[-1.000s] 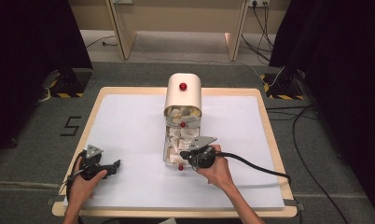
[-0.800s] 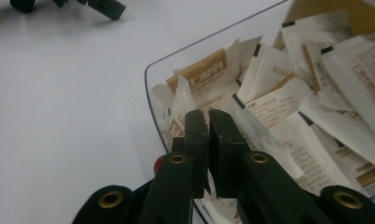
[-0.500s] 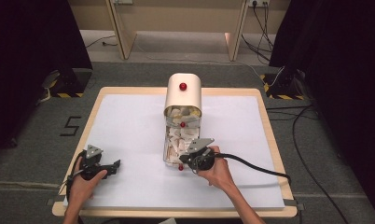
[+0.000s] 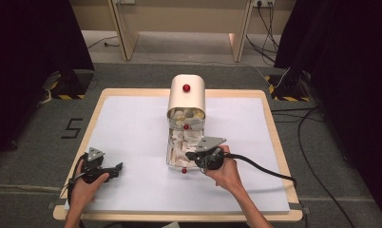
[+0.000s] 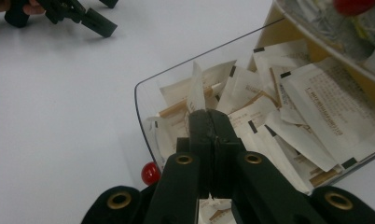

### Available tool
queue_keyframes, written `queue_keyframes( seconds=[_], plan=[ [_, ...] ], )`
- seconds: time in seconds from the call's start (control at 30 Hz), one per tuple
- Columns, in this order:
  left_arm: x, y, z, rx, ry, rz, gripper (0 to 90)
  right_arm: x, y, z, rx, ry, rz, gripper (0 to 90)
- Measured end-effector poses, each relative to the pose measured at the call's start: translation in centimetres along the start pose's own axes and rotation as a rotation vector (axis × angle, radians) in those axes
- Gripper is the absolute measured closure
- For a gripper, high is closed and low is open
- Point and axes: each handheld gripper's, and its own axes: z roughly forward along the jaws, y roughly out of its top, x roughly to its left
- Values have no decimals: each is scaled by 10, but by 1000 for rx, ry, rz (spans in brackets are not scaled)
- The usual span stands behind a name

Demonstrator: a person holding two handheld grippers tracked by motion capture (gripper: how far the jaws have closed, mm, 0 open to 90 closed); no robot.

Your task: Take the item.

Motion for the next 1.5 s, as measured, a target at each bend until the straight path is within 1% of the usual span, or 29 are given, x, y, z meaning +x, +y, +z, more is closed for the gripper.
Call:
queue_keyframes(
  seconds=[0.03, 0.07, 0.23, 0.4, 0.47, 0.63, 0.87, 1.13, 1.5],
  plan=[
    [0, 0, 0, 0, 0, 0, 114, 0, 0, 0, 0, 0, 0, 900],
    [0, 0, 0, 0, -1, 0, 114, -1, 2, -5, -15, -6, 0, 900],
    [0, 0, 0, 0, 0, 0, 114, -3, 4, -13, -44, -20, 3, 900],
    [0, 0, 0, 0, 0, -1, 114, -5, 6, -19, -58, -33, 6, 900],
    [0, 0, 0, 0, 0, 0, 114, -7, 8, -25, -72, -41, 4, 900],
    [0, 0, 0, 0, 0, 0, 114, -13, 10, -39, -101, -70, 12, 900],
    [0, 0, 0, 0, 0, -1, 114, -24, 8, -55, -133, -107, 40, 900],
    [0, 0, 0, -1, -1, 0, 114, -30, 6, -65, -150, -127, 55, 900],
    [0, 0, 0, 0, -1, 0, 114, -43, -1, -77, -168, -161, 92, 900]
  ],
)
